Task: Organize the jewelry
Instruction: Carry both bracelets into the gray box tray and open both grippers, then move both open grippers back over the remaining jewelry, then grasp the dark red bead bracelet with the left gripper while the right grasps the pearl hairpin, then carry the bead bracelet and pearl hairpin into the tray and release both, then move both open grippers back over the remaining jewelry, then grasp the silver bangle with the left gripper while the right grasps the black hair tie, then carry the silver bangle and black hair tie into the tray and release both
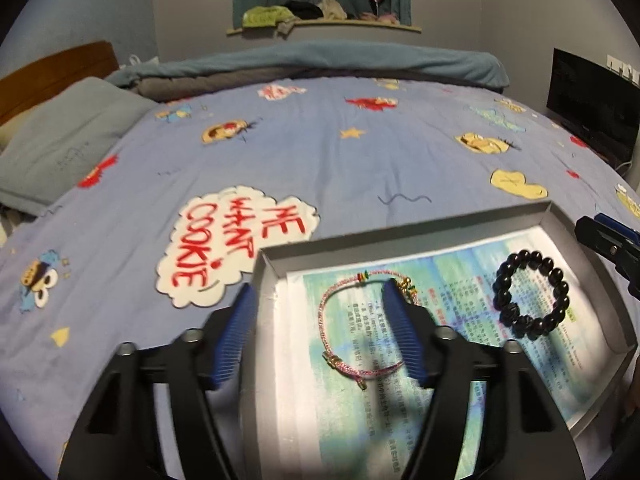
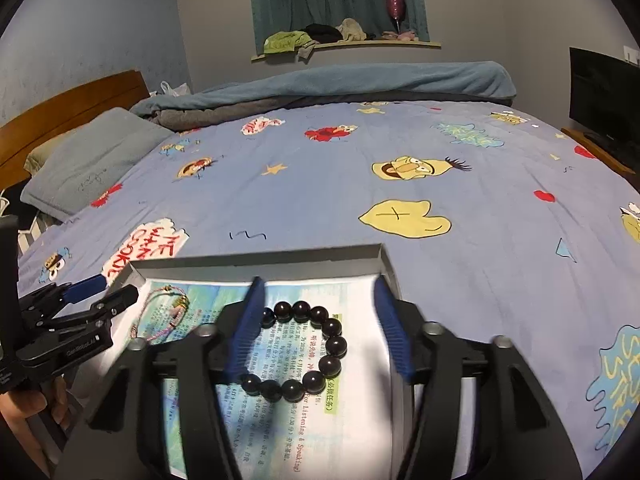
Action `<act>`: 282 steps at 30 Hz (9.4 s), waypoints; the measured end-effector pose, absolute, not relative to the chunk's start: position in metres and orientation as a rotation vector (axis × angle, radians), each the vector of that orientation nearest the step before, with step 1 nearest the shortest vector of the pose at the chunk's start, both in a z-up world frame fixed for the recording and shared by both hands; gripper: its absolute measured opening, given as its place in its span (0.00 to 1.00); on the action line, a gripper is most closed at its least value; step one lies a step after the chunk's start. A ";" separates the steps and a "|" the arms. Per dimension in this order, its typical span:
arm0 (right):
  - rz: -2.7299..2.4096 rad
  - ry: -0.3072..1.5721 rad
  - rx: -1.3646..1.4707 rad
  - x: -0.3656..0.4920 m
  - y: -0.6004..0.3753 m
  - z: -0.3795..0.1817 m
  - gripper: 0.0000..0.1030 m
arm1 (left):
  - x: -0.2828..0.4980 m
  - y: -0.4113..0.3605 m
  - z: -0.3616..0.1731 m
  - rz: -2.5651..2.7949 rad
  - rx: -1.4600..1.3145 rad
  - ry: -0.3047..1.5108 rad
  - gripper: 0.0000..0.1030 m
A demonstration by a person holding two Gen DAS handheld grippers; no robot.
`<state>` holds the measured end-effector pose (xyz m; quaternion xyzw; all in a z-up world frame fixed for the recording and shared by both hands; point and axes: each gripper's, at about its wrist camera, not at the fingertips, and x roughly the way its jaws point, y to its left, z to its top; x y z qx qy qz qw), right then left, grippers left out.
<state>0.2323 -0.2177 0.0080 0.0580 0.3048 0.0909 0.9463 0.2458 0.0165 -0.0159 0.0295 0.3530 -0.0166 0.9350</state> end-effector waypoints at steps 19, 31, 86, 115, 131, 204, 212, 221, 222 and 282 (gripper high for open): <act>0.162 0.535 0.128 0.124 -0.241 0.092 0.95 | 0.128 0.028 0.068 0.019 0.089 0.581 0.94; 0.196 0.537 0.138 0.013 -0.261 0.089 0.95 | 0.015 0.038 0.066 -0.087 0.084 0.653 0.94; 0.400 0.708 -0.105 -0.003 -0.244 -0.032 0.05 | 0.000 0.039 -0.043 -0.284 0.130 0.830 0.06; 0.257 0.683 0.018 0.141 -0.232 0.017 0.05 | 0.122 0.007 0.046 -0.356 0.040 0.608 0.06; 0.203 0.810 0.021 0.183 -0.218 -0.029 0.05 | 0.171 0.038 -0.036 -0.231 -0.045 0.829 0.06; 0.317 0.726 -0.009 -0.017 -0.231 -0.021 0.95 | -0.033 0.012 -0.042 -0.247 0.074 0.785 0.90; 0.356 0.748 -0.015 -0.018 -0.223 -0.035 0.94 | -0.033 -0.010 -0.054 -0.344 0.104 0.803 0.87; 0.386 0.756 -0.021 -0.016 -0.219 -0.040 0.73 | -0.031 -0.022 -0.061 -0.392 0.142 0.810 0.72; 0.387 0.760 -0.019 -0.016 -0.219 -0.040 0.69 | -0.030 -0.021 -0.061 -0.397 0.140 0.812 0.72; 0.310 0.549 0.003 0.114 -0.223 0.040 0.03 | 0.108 -0.005 0.011 -0.325 0.180 0.676 0.47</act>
